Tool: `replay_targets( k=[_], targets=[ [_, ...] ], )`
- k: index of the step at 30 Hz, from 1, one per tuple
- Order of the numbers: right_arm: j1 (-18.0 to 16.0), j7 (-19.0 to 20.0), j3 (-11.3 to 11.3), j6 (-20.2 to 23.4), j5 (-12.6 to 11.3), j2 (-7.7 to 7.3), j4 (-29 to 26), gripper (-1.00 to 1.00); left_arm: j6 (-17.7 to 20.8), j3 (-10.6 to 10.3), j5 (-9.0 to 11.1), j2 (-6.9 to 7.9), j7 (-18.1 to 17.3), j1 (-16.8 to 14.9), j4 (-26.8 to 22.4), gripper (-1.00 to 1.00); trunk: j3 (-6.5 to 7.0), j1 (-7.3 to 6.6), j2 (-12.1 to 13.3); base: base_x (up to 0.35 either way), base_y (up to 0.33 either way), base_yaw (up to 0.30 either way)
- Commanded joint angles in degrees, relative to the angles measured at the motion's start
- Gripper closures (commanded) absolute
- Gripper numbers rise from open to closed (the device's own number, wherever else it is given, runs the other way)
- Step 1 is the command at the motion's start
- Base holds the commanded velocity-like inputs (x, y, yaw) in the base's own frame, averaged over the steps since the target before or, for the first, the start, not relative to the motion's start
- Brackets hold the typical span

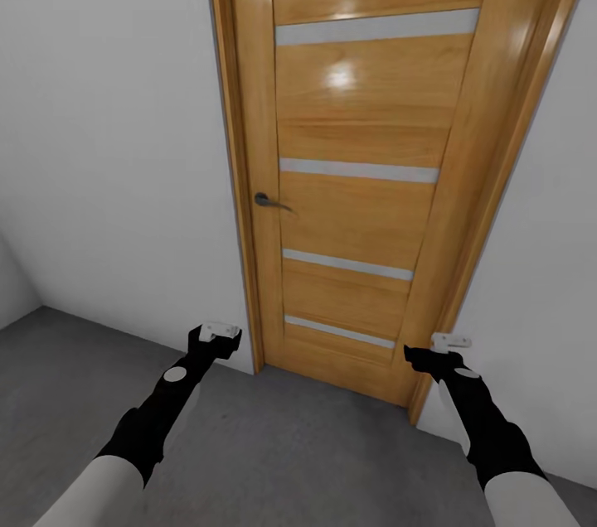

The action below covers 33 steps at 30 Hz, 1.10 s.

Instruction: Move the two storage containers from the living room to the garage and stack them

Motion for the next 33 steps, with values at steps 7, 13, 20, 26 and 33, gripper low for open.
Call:
replay_targets(
  k=[7, 13, 20, 26, 33],
  targets=[
    [-0.01, -0.05, 0.25, 0.33, 0.06, -0.01, -0.1, -1.0, -0.09, -0.1, 0.2, 0.1, -0.05, -0.02, -0.25, -1.0, -0.07, 0.01, -0.04, 0.024, 0.0, -0.005],
    [-0.01, -0.1, 0.28, 0.33, 0.06, -0.03, -0.09, -1.0, -0.31, -0.1, 0.32, 0.12, -0.05, -0.01, -0.72, -1.0, -0.07, 0.01, -0.04, 0.004, 0.0, -0.165],
    [-0.01, -0.11, 0.23, 0.33, 0.07, -0.09, -0.08, -1.0, 0.1, -0.12, 0.24, 0.12, -0.34, -0.02, -0.68, -1.0, -0.07, 0.01, -0.04, 0.068, 0.065, -0.136],
    [-0.01, -0.12, 0.25, 0.27, 0.06, -0.1, -0.08, -1.0, 0.38, -0.14, 0.09, 0.12, -0.52, -0.02, -0.33, -1.0, -0.07, 0.01, -0.04, 0.217, 0.221, -0.026],
    [-0.01, -0.11, 0.27, 0.3, 0.06, -0.1, -0.07, -1.0, 0.42, -0.16, -0.01, 0.12, -0.56, -0.02, -0.21, -1.0, -0.07, 0.01, -0.04, 0.259, 0.243, -0.119]
  ],
)
